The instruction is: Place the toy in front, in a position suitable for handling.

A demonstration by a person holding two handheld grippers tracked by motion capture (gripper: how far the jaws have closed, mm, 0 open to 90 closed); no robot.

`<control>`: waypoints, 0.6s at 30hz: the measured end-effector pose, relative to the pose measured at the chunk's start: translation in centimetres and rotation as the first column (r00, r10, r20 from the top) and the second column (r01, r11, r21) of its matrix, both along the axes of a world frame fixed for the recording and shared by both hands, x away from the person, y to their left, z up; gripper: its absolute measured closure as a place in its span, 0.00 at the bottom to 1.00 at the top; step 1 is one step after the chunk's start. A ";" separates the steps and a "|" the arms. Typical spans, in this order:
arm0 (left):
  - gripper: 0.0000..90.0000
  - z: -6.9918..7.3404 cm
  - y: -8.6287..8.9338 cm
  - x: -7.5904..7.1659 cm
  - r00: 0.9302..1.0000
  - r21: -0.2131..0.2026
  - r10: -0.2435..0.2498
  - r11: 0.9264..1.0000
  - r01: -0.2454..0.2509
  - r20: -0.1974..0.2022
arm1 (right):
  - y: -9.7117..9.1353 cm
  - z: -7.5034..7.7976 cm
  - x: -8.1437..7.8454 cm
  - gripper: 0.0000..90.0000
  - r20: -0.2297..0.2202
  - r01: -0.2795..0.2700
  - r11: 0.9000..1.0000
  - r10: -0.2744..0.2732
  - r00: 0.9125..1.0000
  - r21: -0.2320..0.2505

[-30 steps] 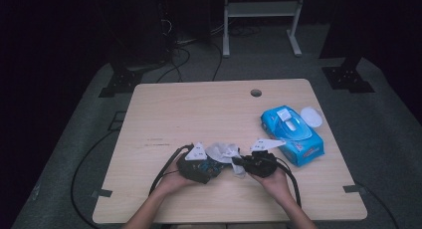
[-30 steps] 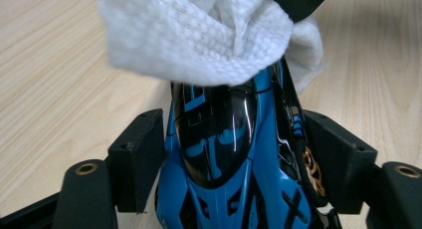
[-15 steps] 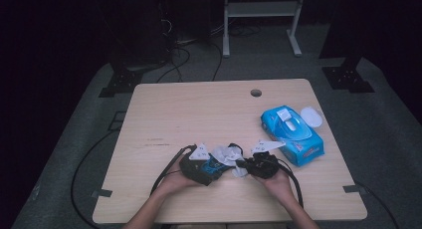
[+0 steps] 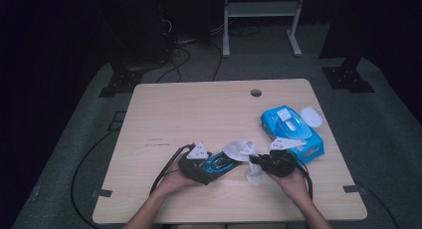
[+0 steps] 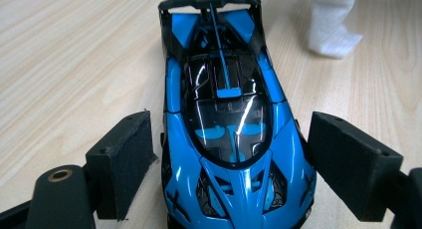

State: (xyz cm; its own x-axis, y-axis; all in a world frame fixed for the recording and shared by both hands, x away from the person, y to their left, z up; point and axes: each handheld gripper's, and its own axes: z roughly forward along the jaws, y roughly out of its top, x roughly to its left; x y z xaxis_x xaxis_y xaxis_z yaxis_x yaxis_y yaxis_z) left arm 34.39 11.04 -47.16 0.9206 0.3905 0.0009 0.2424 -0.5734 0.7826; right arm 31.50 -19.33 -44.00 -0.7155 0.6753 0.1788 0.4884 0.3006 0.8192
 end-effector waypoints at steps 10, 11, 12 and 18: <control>0.18 0.8 0.4 0.0 1.000 -0.031 0.018 0.999 -0.017 0.014 | -4.3 -0.1 -1.2 0.94 -0.032 0.040 0.999 -0.041 0.999 -0.022; 0.18 0.8 0.5 0.0 1.000 -0.035 0.021 0.999 -0.020 0.015 | -4.7 -0.1 -1.3 0.94 -0.034 0.044 0.999 -0.044 0.998 -0.024; 0.18 0.9 0.5 0.0 1.000 -0.038 0.022 0.999 -0.022 0.014 | -5.1 -0.2 -1.5 0.94 -0.035 0.047 0.999 -0.048 0.998 -0.026; 0.18 1.3 0.9 0.0 0.999 -0.046 0.030 0.999 -0.029 0.025 | -7.1 -0.2 -2.6 0.94 -0.038 0.058 0.997 -0.060 0.997 -0.048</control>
State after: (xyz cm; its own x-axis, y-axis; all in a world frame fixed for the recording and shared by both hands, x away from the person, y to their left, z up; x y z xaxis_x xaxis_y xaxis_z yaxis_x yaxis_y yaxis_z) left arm 34.38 11.92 -45.82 0.9087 0.4175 0.0062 0.2378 -0.5298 0.8141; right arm 28.86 -26.43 -44.20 -0.6670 0.7247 0.1731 0.5380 0.3078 0.7847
